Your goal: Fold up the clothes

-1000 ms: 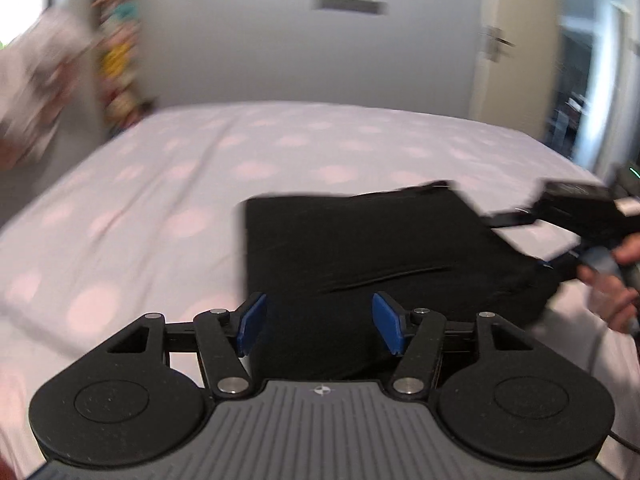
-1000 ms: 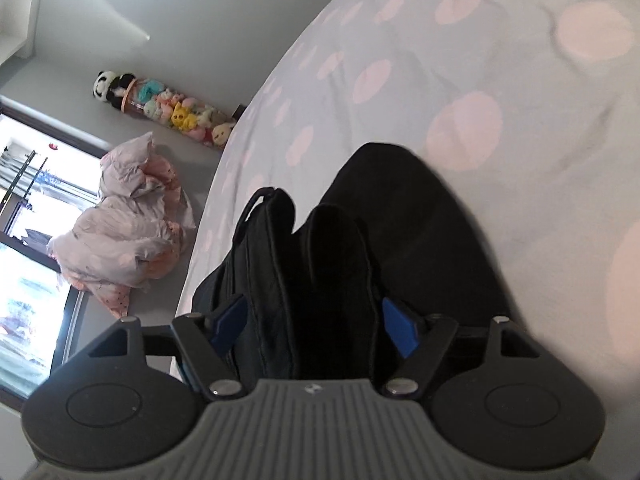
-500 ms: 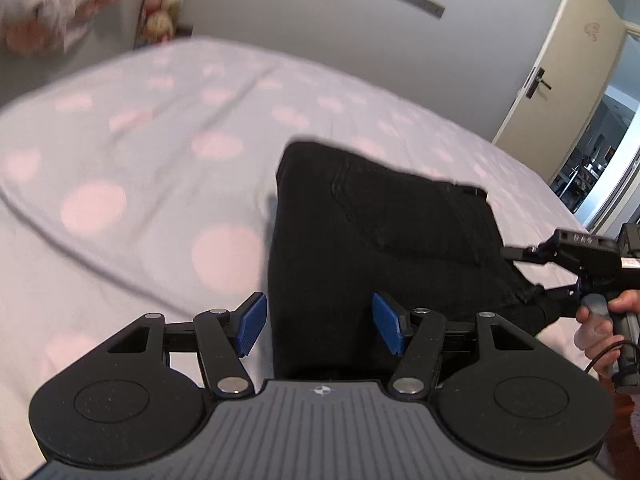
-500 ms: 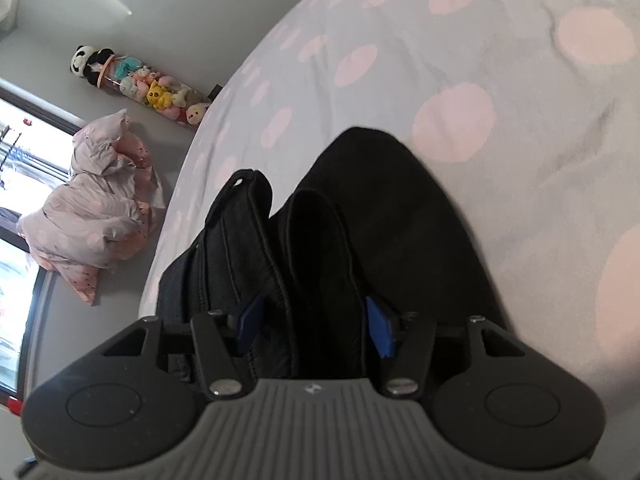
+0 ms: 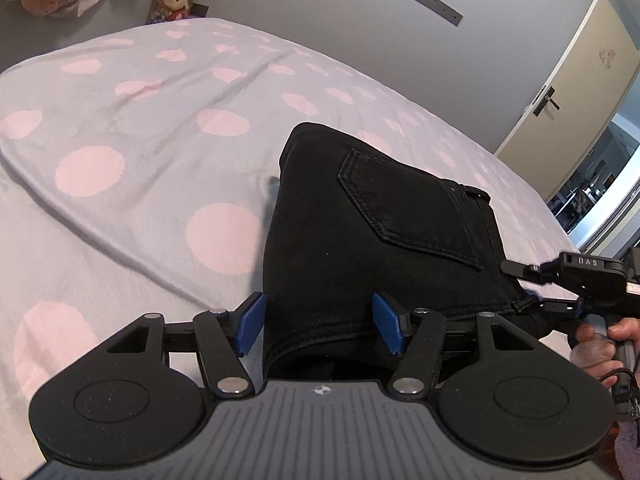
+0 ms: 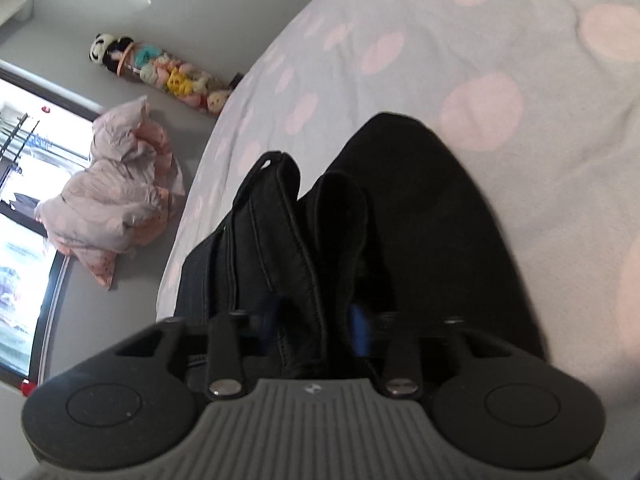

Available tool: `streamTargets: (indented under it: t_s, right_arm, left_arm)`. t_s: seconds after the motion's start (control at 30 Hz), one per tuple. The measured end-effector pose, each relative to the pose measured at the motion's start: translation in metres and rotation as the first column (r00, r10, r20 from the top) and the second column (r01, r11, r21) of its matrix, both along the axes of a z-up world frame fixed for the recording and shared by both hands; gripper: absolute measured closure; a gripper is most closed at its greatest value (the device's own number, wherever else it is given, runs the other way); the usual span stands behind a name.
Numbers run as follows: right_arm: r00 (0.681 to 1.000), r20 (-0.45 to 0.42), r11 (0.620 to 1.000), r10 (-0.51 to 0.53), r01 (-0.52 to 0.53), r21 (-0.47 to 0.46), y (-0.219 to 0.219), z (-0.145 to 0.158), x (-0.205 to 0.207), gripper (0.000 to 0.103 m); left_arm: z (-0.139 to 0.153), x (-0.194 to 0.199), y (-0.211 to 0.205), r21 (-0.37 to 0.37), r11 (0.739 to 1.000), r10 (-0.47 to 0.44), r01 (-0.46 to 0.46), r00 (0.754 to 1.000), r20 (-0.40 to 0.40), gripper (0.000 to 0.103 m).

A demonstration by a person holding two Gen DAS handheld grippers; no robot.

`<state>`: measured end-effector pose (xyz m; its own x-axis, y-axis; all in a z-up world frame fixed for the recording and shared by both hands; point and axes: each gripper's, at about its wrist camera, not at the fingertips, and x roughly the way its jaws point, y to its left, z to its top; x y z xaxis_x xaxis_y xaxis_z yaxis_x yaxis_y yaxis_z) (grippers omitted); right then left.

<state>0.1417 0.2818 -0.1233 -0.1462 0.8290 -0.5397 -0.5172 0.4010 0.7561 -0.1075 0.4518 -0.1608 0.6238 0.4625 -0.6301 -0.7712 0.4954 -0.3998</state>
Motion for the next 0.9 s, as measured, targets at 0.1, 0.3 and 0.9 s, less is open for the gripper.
streamTargets:
  t_s: [0.1,0.3,0.9]
  right_arm:
    - [1.0,0.016,1.0,-0.025,0.025,0.019,-0.004,0.022,-0.006,0.087]
    - [0.971,0.232,0.992,0.054,-0.08,0.1,0.031,0.136,-0.046,0.09]
    - [0.948,0.29,0.991,-0.135,0.134,0.023,-0.026,0.098,0.005,0.091]
  left_arm:
    - [0.006,-0.006,-0.002,0.024,1.0,0.009,-0.01,1.0,0.025,0.035]
    - [0.02,-0.021,-0.006,0.05,0.998,0.046,-0.05,0.996,0.077,0.035]
    - [0.005,0.054,-0.005,0.103,0.983,-0.145,0.15,0.988,-0.05,0.046]
